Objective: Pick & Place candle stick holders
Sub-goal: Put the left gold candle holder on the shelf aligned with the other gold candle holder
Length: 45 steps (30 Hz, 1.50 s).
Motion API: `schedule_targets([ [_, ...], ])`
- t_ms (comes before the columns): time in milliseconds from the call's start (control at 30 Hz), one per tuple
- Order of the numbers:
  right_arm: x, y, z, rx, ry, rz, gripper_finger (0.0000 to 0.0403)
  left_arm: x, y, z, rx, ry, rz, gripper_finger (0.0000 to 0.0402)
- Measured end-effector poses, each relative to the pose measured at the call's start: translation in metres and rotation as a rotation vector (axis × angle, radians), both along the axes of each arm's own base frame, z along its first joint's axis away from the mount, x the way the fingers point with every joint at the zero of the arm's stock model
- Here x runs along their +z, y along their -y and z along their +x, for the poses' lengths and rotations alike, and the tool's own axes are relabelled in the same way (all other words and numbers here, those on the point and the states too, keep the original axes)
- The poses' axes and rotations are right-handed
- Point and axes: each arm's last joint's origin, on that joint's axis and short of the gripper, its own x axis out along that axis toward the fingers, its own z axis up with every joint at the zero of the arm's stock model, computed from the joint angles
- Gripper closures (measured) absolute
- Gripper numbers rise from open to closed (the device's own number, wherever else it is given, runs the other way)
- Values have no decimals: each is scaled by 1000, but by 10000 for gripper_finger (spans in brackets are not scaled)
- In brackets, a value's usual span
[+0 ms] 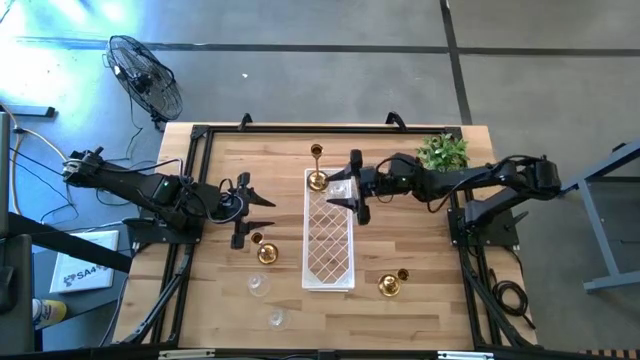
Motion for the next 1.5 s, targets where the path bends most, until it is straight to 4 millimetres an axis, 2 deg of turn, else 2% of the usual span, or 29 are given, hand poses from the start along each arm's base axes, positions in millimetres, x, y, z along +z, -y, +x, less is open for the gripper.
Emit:
schedule_targets([
  [233, 16, -14, -9, 38, 58, -37, 146, 0, 0, 0, 0, 0, -1, 197],
  [467, 29, -41, -20, 132, 80, -37, 146, 2, 0, -1, 5, 16, -19, 197],
  [600, 28, -63, -23, 201, 73, -93, 146, 7, -2, -9, 4, 47, -78, 197],
  [833, 24, -94, -27, 210, 48, -183, 146, 18, -6, -26, -25, 113, -124, 197],
  [967, 23, -106, -30, 246, 39, -184, 146, 15, -7, -36, -106, 57, -141, 197],
  [1200, 21, -116, -33, 278, 23, -186, 146, -2, -5, -47, -129, -140, -163, 197],
  [1500, 19, -116, -33, 237, 3, -189, 146, -4, 8, -48, -210, -172, -161, 197],
])
